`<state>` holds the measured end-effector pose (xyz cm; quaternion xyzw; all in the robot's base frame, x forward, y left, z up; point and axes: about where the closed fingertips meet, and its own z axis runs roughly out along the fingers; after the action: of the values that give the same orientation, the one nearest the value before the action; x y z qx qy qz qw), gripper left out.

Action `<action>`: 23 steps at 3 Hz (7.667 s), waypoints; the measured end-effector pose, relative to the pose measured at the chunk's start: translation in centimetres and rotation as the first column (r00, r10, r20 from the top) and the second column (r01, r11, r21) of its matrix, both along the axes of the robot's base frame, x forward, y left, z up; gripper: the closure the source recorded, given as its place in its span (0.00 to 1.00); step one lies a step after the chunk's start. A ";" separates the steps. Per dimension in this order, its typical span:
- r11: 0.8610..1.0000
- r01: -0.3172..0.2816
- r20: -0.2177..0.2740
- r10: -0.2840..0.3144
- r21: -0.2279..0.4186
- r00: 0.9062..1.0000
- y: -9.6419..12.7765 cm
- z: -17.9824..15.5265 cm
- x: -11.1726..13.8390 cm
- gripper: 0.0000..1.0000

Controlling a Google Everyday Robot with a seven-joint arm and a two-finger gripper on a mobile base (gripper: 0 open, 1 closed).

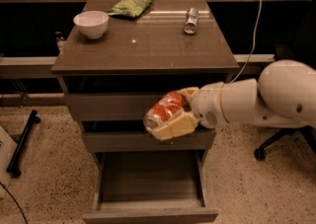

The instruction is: Place coke can into bottom drawer

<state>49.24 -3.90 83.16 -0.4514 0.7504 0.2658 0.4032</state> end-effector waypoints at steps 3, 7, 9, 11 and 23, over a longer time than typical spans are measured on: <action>0.992 0.113 -0.160 -0.102 0.058 0.982 -0.5 -10.1 -1.6 1.00; 0.982 0.154 -0.410 -0.098 0.107 0.907 -0.1 -26.8 -2.4 1.00; 0.974 0.181 -0.442 -0.105 0.134 0.891 2.5 -30.4 -1.8 1.00; 0.945 0.241 -0.409 -0.134 0.222 0.902 4.0 -37.8 2.0 1.00; 0.865 0.441 -0.502 -0.500 -0.242 0.706 -1.8 -68.9 5.1 0.59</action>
Offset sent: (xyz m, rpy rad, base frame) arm -0.0171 -0.0086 -0.0635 0.0530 0.1111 -0.0880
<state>54.35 -5.67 14.23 -0.1695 0.9363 0.2328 0.2012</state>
